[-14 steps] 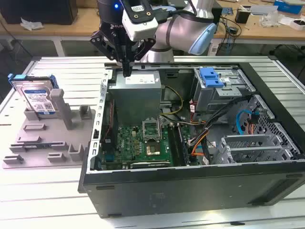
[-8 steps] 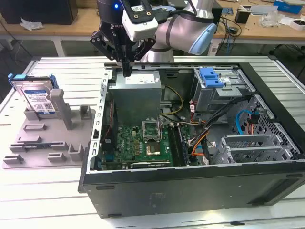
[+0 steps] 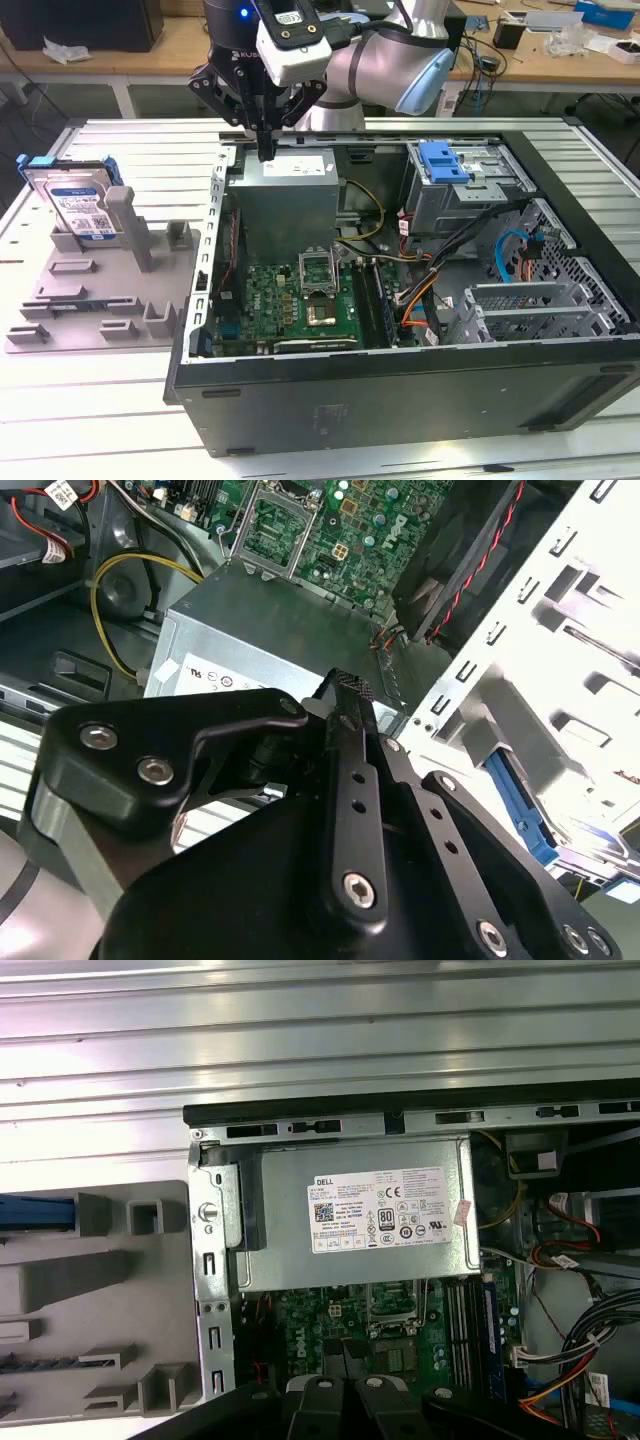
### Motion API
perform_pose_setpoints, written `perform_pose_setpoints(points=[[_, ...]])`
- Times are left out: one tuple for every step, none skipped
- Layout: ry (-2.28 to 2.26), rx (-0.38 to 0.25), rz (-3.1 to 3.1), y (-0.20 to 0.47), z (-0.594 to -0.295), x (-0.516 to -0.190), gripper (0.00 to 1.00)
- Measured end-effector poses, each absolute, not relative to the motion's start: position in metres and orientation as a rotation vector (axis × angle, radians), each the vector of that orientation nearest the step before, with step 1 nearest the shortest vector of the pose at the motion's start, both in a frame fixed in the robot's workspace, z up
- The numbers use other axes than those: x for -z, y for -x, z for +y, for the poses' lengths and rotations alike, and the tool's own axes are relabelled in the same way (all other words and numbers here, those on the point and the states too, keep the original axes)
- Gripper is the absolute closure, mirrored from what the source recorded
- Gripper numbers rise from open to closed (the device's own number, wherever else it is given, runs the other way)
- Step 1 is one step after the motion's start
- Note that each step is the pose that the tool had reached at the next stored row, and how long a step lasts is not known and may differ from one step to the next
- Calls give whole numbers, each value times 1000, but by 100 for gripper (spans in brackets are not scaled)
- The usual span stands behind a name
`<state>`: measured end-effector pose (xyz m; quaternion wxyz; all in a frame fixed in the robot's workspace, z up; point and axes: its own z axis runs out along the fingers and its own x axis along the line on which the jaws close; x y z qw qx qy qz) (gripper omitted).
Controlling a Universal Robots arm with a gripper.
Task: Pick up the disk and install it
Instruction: 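Reach for the disk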
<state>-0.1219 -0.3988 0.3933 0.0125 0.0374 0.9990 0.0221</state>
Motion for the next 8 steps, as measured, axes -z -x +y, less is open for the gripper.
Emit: perform_pose_setpoints(points=[[-117,-69,3114,123,-399,-393,89],[-117,-68,3114,126,-397,-393,89],[-117,-68,3114,130,-395,-393,89],[-117,-68,3114,133,-394,-393,89],[-117,-68,3114,138,-391,-393,89],[-117,-67,3114,143,-388,-393,89],[-116,-67,3114,146,-386,-393,89],[-117,-68,3114,149,-384,-393,89]])
